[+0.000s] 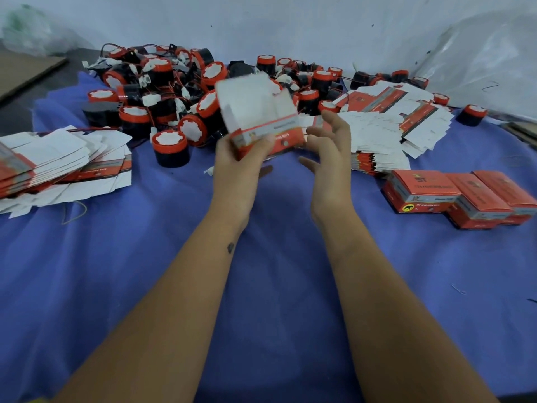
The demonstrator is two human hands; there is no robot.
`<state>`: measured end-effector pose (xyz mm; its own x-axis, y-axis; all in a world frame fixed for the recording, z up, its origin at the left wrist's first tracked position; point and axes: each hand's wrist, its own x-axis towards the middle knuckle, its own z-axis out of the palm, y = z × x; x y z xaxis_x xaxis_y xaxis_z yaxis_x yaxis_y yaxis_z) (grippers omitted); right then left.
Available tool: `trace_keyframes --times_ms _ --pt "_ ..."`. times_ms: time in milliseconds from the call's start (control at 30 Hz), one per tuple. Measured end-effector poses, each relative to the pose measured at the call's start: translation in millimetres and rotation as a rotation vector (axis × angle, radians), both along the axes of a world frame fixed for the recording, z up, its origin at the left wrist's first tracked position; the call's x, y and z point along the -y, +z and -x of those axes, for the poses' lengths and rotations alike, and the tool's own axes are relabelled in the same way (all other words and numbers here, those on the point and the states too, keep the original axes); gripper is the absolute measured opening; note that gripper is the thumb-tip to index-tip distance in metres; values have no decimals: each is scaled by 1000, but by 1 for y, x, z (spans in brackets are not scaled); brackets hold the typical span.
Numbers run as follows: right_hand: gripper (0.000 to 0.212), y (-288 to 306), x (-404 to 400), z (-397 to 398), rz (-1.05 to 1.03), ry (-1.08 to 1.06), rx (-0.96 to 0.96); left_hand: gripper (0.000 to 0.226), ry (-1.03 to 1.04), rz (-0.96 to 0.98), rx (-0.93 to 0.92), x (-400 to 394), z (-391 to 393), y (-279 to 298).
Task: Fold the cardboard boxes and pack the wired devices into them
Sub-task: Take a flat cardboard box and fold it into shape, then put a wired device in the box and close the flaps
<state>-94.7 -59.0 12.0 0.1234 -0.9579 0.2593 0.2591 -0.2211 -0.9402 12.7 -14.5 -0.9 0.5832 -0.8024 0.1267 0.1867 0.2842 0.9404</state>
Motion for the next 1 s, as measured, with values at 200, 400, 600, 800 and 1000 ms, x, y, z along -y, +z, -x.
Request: trace_keyframes --times_ms 200,400,600,800,1000 --pt "59 -17 2 -12 158 82 -579 31 381 212 -92 -6 -16 6" --pt "73 -25 0 -23 421 251 -947 39 205 96 40 0 -18 2" --pt "57 -23 4 -23 302 267 -862 49 63 -46 -195 2 -18 3" --pt "51 -25 4 -22 443 164 -1110 44 82 -68 -254 3 -20 2" --pt "68 -28 2 -22 500 171 -1207 35 287 21 -160 4 -20 0"
